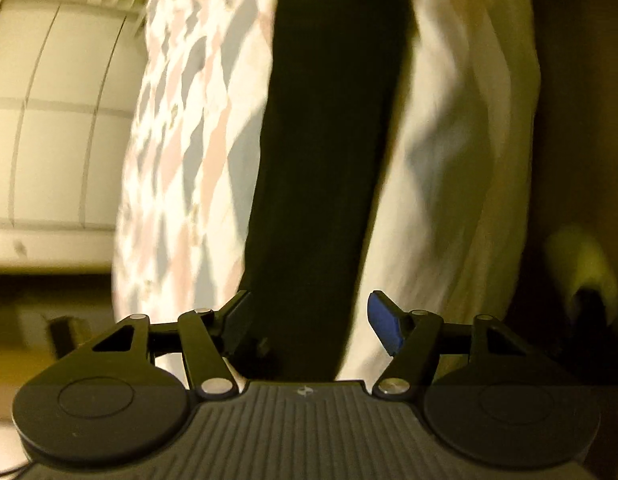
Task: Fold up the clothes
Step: 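Grasp the end of the jeans strip with both grippers and lift it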
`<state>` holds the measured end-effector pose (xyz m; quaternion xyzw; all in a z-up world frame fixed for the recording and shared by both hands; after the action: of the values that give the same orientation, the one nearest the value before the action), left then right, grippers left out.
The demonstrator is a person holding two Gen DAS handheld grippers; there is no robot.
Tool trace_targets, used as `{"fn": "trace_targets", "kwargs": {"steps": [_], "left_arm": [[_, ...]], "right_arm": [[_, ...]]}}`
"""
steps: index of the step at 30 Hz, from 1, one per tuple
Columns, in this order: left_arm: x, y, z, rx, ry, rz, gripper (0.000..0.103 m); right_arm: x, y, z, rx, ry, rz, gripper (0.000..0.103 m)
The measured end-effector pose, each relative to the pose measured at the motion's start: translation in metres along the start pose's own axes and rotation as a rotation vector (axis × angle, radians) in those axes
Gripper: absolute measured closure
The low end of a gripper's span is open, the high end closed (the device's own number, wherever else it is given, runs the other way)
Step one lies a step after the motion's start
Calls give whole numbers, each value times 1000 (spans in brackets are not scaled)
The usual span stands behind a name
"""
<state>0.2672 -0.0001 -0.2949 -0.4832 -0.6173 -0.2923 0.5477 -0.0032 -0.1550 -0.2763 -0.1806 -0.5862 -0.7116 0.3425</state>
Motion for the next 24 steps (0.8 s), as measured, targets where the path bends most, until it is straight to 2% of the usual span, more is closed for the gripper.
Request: {"fn": "trace_targets", "kwargs": {"steps": [2,4,7,9,11,15,20,24], "left_arm": [[-5,7,8,-40,7,42,57],[-9,10,14,-65,1,100,57],[-15,12,20,-67,-13,194,57],[-23,11,19,-72,-21,250,57],[-31,11,17,-100,-16,275,55],[-49,14,9,-145,-2,323,55],[-61,19,-5,-170,-8,429,42],[-70,22,-11,-192,-2,509,40]], "right_arm": [[-16,-14,31,-94,18,-37,36],[-31,-21,56,-133,28,-55,36],[-44,-22,74,-150,15,-82,36],[-50,-22,77,-171,-19,-109,36],[-57,-24,77,-186,-51,-127,35],[-70,-42,76,-215,-98,-100,35],[-83,-56,72,-260,-146,-128,35],[-90,-58,72,-273,-171,-151,35]]}}
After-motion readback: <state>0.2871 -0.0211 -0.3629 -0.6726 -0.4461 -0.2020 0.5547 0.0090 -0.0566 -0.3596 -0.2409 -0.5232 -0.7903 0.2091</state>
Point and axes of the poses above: each gripper's, at about its wrist camera, not at the fingertips, and x roughly against the way its jaws point, y to its left, z to its underside, the point moved 10 cm from there along -x, roughly the way its jaws point, and after that the axes turned 15 degrees about -x, right-handed, at the moved point
